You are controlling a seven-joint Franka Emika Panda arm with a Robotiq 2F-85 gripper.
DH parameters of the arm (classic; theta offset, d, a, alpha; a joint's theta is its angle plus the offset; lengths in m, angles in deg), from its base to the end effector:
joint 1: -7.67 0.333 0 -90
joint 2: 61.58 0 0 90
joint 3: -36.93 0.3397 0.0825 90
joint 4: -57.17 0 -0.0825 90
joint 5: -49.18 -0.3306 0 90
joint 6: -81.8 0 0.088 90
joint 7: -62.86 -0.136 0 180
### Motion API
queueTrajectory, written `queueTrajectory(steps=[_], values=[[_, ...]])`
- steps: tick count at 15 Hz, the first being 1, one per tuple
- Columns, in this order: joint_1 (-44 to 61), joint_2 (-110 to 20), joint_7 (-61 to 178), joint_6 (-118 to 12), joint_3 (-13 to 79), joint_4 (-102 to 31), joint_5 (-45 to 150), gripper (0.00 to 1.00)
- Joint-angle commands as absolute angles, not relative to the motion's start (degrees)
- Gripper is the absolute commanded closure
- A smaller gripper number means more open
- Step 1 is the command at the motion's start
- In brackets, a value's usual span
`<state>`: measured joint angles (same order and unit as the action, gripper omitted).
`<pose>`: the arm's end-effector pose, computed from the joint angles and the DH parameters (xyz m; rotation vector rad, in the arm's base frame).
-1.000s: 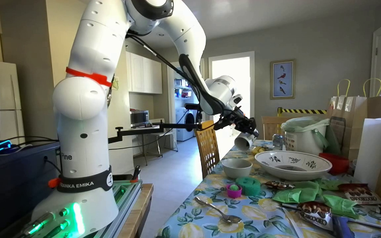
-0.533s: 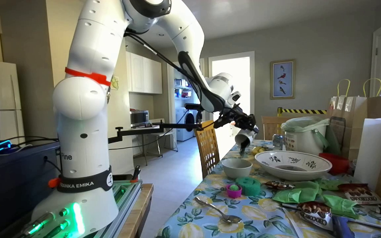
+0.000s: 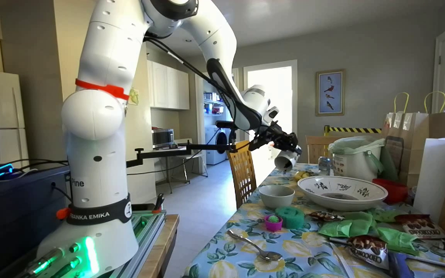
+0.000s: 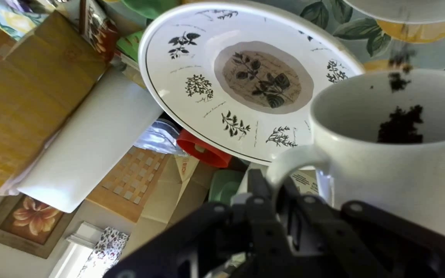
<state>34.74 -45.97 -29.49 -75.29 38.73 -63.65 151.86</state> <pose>0.4810 0.2957 0.3358 2.5514 0.6771 1.2557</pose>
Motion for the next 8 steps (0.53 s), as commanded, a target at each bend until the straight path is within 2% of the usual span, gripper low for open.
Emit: queueTrajectory(steps=[1, 8], values=[[33.5, -48.2, -41.5, -75.9, 39.9, -64.5, 158.8, 0.97], [32.9, -49.3, -45.0, -72.8, 41.8, -66.0, 163.0, 0.97]])
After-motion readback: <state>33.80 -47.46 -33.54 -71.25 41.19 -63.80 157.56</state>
